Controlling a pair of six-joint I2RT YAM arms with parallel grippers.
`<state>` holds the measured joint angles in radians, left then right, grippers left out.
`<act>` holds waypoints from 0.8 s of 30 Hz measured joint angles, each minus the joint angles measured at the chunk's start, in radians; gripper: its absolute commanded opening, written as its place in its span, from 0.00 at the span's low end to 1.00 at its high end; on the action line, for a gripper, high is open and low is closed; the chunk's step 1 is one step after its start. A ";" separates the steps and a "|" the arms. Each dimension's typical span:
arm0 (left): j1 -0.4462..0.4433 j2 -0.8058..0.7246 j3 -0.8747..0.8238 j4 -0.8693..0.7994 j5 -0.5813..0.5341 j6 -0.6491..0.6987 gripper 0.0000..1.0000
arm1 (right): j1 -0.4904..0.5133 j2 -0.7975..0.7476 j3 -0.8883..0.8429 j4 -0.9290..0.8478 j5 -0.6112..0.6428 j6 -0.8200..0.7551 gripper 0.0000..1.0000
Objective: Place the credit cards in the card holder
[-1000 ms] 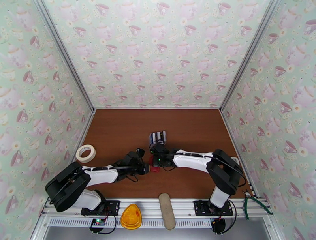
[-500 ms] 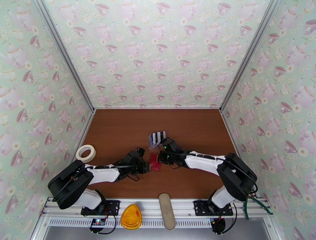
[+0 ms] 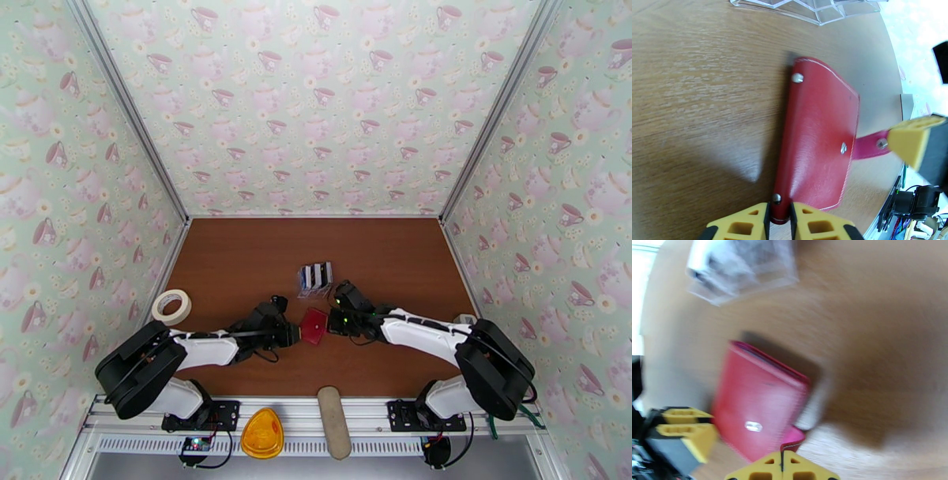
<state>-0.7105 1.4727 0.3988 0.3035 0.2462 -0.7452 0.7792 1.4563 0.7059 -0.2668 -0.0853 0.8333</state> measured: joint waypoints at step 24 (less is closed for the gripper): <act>-0.005 -0.054 -0.011 -0.042 -0.026 -0.013 0.38 | 0.034 0.068 0.051 -0.115 0.196 0.013 0.00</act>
<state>-0.7151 1.4189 0.3878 0.2615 0.2199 -0.7582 0.8131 1.5246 0.7567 -0.3817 0.1112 0.8467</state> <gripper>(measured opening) 0.372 0.048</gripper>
